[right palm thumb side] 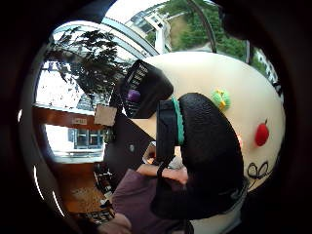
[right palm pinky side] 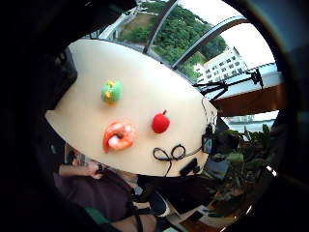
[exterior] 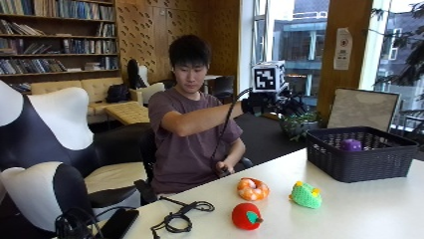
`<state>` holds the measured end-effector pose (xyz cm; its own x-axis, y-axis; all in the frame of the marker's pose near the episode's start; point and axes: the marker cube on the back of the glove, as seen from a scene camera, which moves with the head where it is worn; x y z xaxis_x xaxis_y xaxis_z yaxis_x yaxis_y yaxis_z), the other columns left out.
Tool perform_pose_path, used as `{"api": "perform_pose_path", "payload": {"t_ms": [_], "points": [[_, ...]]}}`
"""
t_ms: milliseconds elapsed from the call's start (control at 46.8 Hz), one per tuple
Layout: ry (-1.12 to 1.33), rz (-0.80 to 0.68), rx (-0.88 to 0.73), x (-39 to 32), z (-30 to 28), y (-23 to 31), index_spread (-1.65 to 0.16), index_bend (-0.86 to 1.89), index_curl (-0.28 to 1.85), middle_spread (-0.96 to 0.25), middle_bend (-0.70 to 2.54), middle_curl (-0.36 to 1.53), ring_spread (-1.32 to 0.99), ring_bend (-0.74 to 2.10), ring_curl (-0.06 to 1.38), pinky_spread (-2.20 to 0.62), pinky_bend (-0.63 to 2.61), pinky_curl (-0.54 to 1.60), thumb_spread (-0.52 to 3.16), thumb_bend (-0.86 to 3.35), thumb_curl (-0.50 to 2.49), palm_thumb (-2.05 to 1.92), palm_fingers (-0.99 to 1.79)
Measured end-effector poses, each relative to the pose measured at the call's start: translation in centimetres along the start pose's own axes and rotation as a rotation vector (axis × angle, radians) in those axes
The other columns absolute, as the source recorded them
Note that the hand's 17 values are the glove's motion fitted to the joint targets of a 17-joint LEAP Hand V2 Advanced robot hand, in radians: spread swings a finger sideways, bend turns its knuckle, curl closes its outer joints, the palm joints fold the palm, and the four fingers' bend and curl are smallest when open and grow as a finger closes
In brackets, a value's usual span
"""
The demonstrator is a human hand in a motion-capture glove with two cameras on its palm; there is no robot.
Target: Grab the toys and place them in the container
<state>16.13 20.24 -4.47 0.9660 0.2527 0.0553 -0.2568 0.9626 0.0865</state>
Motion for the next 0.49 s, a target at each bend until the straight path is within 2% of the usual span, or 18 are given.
{"api": "perform_pose_path", "payload": {"t_ms": [43,85,256,491], "points": [[-0.002,0.080,0.027,6.0,-2.0,4.2,-0.11,0.18,0.06,-0.04,0.20,0.06,-0.04,0.30,0.05,0.00,0.36,0.09,0.64,-0.02,0.00,-0.03,0.23],[0.005,0.121,0.039,8.4,-2.6,5.5,-0.13,0.18,0.08,-0.05,0.20,0.07,-0.05,0.30,0.07,0.00,0.37,0.11,0.79,-0.02,0.01,-0.03,0.22],[0.034,0.151,0.000,9.3,-1.4,5.0,-0.18,0.16,0.14,-0.06,0.20,0.13,-0.07,0.33,0.11,0.00,0.41,0.17,1.18,-0.02,0.05,-0.05,0.16],[0.099,0.189,-0.044,10.4,-0.3,3.9,-0.22,0.12,0.16,-0.06,0.19,0.19,-0.08,0.45,0.17,0.00,0.52,0.24,1.39,-0.03,0.09,-0.05,0.02]]}}
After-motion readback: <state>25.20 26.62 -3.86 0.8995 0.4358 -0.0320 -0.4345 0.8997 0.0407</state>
